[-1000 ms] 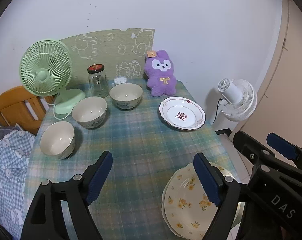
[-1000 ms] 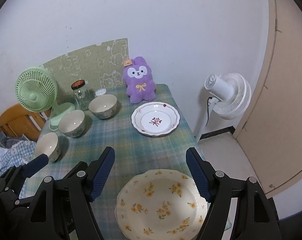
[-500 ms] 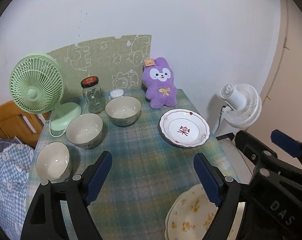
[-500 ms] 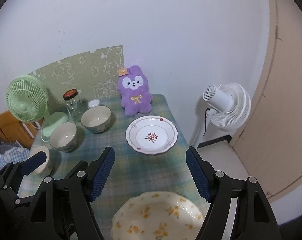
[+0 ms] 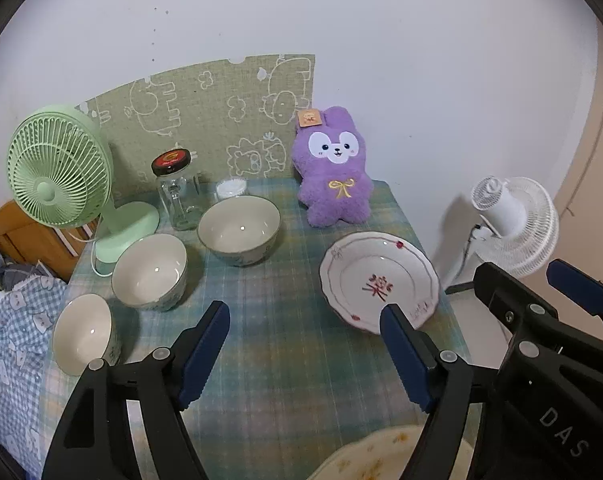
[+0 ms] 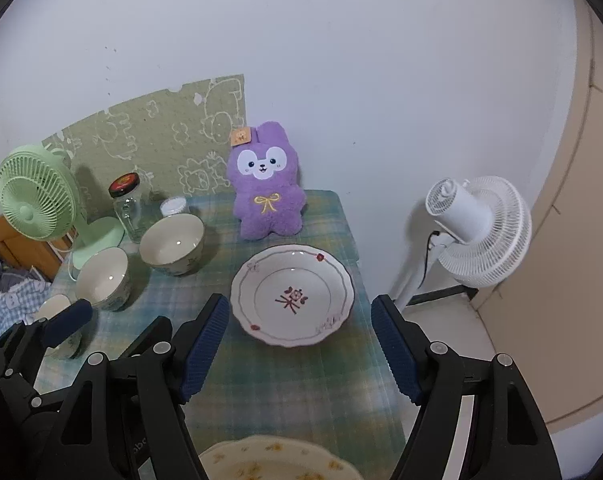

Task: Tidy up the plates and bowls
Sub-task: 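Move the left gripper toward the rim of the white red-rimmed plate, then close the left gripper on the red-rimmed plate's rim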

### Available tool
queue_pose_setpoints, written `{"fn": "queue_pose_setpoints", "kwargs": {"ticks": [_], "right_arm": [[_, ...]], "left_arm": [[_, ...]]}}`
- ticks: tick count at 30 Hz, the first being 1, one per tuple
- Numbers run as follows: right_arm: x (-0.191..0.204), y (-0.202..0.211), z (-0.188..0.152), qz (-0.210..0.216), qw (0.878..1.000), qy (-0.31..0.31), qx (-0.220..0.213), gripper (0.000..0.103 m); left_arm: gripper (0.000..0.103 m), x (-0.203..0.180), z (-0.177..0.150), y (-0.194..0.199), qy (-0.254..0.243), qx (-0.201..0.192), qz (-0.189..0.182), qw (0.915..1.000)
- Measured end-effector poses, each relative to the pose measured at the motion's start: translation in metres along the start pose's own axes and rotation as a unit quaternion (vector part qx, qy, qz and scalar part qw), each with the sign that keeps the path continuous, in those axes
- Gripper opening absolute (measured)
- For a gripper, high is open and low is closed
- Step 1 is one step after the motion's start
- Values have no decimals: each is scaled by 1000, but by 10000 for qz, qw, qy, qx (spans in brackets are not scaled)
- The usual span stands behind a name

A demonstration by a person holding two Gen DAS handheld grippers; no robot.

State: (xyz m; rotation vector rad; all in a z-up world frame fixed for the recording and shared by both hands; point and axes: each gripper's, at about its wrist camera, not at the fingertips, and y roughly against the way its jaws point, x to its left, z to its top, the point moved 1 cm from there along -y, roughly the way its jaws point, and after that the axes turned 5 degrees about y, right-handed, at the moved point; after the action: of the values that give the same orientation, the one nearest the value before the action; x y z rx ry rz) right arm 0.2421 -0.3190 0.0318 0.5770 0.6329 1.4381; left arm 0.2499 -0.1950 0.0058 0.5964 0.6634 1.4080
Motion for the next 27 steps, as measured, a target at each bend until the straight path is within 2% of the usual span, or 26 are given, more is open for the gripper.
{"fn": "queue_pose_setpoints", "kwargs": {"ticks": [4, 9, 15, 20, 27], "right_arm": [[-9, -25, 6, 56, 9999, 60, 63, 76], [-23, -52, 10, 195, 9996, -11, 179, 76], [-36, -78, 12, 307, 9992, 23, 237, 76], [-44, -98, 13, 298, 9992, 103, 257, 76], [-54, -129, 11, 318, 9987, 36, 400, 76]], "left_arm": [[79, -10, 6, -21, 46, -26, 224, 9997], [77, -19, 9, -43, 206, 58, 270, 9994], [76, -33, 13, -65, 176, 26, 322, 9993], [75, -42, 15, -84, 208, -16, 426, 9989], [69, -54, 14, -112, 135, 142, 450, 9988]]}}
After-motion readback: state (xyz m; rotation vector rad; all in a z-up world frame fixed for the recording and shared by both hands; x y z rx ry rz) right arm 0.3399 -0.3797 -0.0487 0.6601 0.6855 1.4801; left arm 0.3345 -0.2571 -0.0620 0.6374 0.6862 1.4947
